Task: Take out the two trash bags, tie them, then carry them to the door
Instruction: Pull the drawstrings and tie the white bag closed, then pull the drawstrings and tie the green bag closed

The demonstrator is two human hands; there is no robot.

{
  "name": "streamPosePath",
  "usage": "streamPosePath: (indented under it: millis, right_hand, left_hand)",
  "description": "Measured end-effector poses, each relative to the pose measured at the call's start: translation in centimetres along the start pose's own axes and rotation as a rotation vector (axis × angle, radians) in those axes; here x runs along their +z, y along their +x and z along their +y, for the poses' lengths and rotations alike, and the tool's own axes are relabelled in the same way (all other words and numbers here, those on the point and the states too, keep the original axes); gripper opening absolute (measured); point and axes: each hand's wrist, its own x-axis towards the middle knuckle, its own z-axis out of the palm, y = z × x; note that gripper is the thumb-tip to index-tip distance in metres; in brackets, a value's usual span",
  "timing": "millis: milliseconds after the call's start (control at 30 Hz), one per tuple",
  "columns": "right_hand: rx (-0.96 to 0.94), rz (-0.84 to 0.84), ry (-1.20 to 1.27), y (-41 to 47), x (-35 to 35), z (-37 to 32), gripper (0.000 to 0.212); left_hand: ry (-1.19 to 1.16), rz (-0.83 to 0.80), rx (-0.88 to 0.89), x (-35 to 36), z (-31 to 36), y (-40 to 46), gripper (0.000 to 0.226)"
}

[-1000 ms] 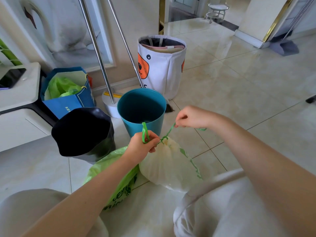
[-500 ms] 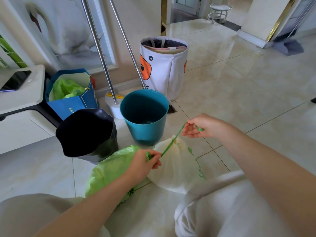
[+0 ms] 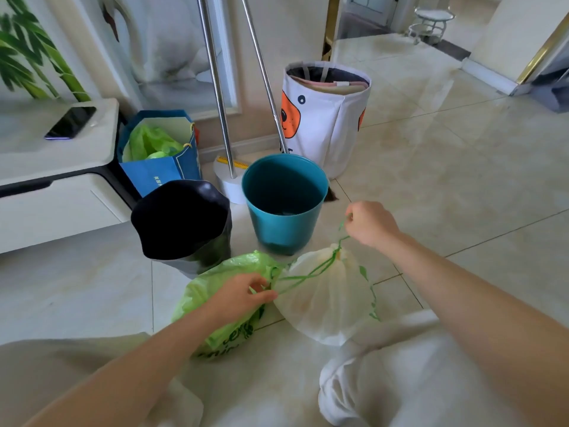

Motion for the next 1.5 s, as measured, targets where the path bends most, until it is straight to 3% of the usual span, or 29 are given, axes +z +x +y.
streamPosePath:
  millis: [200, 433, 500, 633, 733, 900, 1067, 1167, 1400, 1500]
  right_hand:
    - [-0.270, -0.033, -0.008, -0.2, 1.6, -5.0, 0.036]
    - [-0.321, -0.338, -0.006, 1.1, 8.1, -8.1, 0.031]
    - [-0.326, -0.409, -0.037, 1.2, 10.5, -8.7, 0.030]
    - [-0.359, -0.494, -0.138, 1.2, 14.7, -9.5, 0.029]
    - [-0.403, -0.513, -0.217, 1.2, 16.9, -10.1, 0.044]
    - [-0.422, -0.460, -0.252, 2.2, 19.2, -11.2, 0.059]
    - [-0.469, -0.485, -0.272, 3.3, 20.7, -12.5, 0.042]
    - [-0.498, -0.465, -0.244, 3.2, 20.9, -13.3, 0.035]
    - [-0.518, -0.453, -0.023, 2.3, 21.1, -15.8, 0.070]
    - [-0.570, -0.372, -0.014, 2.2, 21.5, -17.4, 0.049]
  left_hand:
    - [0.420, 0.008, -0.023, -0.9, -5.5, -2.1, 0.038]
    - [0.912, -0.119, 0.507, 1.1, -8.2, -4.1, 0.043]
    - [1.047, -0.178, 0.557, 1.3, -8.7, -4.2, 0.050]
    - [1.218, -0.142, 0.589, 0.7, -10.3, -2.9, 0.033]
    - [1.215, -0.090, 0.601, -0.6, -11.1, -1.7, 0.019]
    - [1.072, 0.041, 0.647, -3.7, -12.3, -1.6, 0.017]
    - [0.858, 0.241, 0.617, -8.4, -13.6, -3.5, 0.013]
    - [0.779, 0.292, 0.512, -11.1, -14.9, -4.4, 0.021]
    - [0.695, 0.307, 0.272, -14.0, -16.6, -6.5, 0.027]
    - [0.881, 0.335, 0.067, -13.9, -17.9, -6.8, 0.018]
